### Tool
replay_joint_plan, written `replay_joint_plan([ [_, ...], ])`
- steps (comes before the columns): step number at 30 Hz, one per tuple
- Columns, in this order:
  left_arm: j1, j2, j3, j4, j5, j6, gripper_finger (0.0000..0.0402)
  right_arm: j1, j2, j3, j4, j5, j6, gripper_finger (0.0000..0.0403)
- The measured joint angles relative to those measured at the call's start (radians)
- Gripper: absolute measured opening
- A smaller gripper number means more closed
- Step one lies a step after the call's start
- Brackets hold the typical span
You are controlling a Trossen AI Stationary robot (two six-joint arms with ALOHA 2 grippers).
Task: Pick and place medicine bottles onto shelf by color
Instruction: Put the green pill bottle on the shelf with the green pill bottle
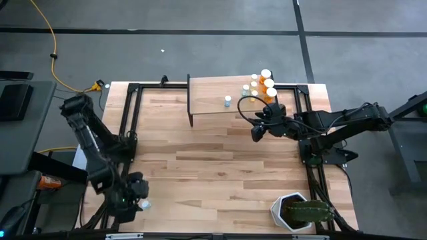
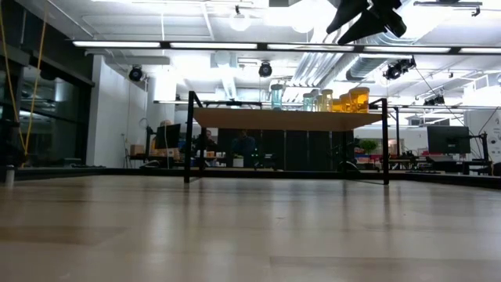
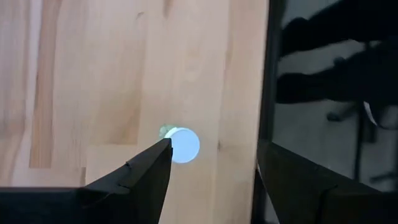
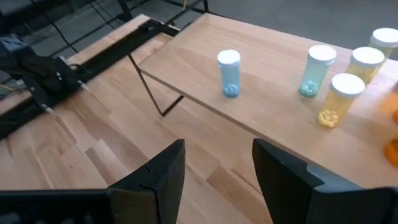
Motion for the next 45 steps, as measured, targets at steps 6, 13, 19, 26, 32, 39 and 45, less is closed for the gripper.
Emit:
replay_joint_plan([
  [6,-0.056,0.078,0.0,0.002,-0.056,-0.033,0.0227,0.0,0.0,0.0,-0.023,0.0,0.003,0.0179],
  [13,-0.066,0.154,0.0,0.003,-0.068,-0.006,0.0227,0.0,0.0,0.0,-0.038,0.0,0.003,0.0179],
  [19,-0.067,0.185,0.0,0.009,-0.08,-0.007,0.0227,0.0,0.0,0.0,-0.038,0.0,0.003,0.0179],
  [26,-0.066,0.234,0.0,0.011,-0.085,-0.008,0.0227,0.0,0.0,0.0,-0.038,0.005,0.003,0.0179],
  [32,-0.066,0.249,0.0,0.014,-0.084,-0.008,0.0227,0.0,0.0,0.0,-0.038,0.005,0.004,0.0179],
  [39,-0.066,0.249,0.0,0.014,-0.061,-0.009,0.0195,0.0,0.0,0.0,-0.038,0.007,0.006,0.0179],
  [45,-0.066,0.249,0.0,0.015,-0.058,-0.008,0.0134,0.0,0.0,0.0,-0.038,0.007,0.006,0.0179],
])
